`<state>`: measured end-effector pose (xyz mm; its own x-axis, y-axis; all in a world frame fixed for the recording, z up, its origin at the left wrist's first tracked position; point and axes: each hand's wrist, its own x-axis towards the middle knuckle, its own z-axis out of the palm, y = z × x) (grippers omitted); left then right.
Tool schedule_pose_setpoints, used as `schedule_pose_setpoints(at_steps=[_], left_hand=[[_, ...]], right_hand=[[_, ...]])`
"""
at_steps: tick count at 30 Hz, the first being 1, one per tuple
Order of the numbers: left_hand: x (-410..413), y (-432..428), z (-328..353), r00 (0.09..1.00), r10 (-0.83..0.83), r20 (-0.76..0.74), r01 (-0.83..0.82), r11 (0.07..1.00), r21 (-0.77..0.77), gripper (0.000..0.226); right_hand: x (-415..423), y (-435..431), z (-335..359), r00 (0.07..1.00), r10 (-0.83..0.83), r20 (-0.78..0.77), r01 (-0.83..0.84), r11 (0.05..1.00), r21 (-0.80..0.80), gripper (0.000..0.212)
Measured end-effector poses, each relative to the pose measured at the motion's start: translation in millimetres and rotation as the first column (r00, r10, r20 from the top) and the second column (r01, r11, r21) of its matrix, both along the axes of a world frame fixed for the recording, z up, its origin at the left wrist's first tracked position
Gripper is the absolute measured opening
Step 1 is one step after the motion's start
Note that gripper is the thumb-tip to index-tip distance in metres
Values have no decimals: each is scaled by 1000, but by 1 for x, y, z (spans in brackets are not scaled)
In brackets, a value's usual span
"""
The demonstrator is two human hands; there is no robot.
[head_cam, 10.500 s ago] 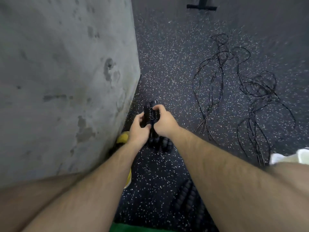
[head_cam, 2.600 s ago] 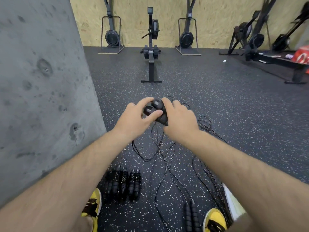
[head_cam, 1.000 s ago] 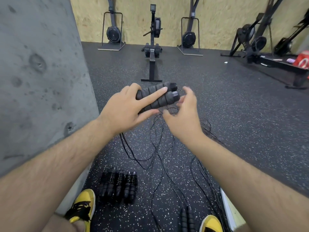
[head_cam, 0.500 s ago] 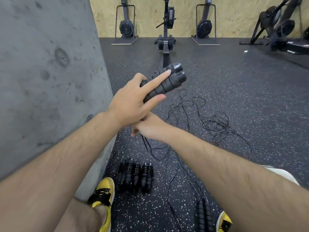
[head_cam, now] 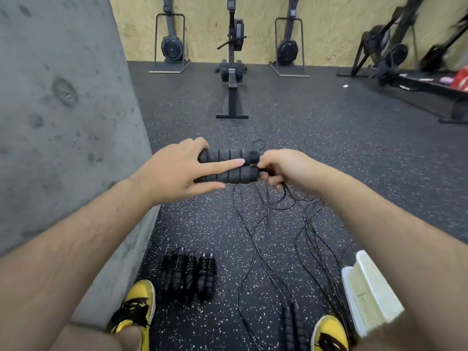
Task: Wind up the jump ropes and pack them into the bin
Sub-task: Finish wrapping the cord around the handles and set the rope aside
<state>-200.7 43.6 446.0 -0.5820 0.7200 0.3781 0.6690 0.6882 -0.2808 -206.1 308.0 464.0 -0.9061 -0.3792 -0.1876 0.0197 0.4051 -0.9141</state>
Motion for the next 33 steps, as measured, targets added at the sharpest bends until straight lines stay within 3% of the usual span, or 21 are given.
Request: schedule_pose_setpoints(at_steps=[2, 5, 12, 16, 20, 25, 30, 33], left_hand=[[-1, 3, 0, 1000, 16, -7, -16, 1000, -3, 56], [-1, 6, -2, 998, 65, -9, -65, 998, 7, 60], [-1, 12, -10, 987, 162, -15, -161, 986, 53, 87], [-3, 13, -13, 982, 190, -18, -189, 980, 61, 90], [-6, 11, -16, 980, 197, -7, -196, 979, 61, 84], [-7, 5, -17, 980, 200, -1, -199, 977, 76, 79], [-4, 8, -13, 942, 285, 176, -311, 940, 143, 95], [1, 9, -9, 956, 249, 155, -267, 957, 110, 80]], right_hand=[[4, 2, 4, 1000, -13, -14, 13, 1000, -19, 17], [11, 2, 4, 976, 5, -218, 38, 981, 191, 34], [13, -2, 2, 889, -26, -457, 181, 938, 297, 21], [17, -4, 3, 818, -29, -575, 269, 903, 336, 20], [18, -7, 1, 724, 110, -681, 287, 850, 443, 19], [16, 2, 8, 649, 295, -701, 247, 790, 562, 19], [13, 5, 15, 485, 437, -757, 278, 744, 607, 21], [10, 4, 20, 438, 479, -761, 290, 726, 624, 23]])
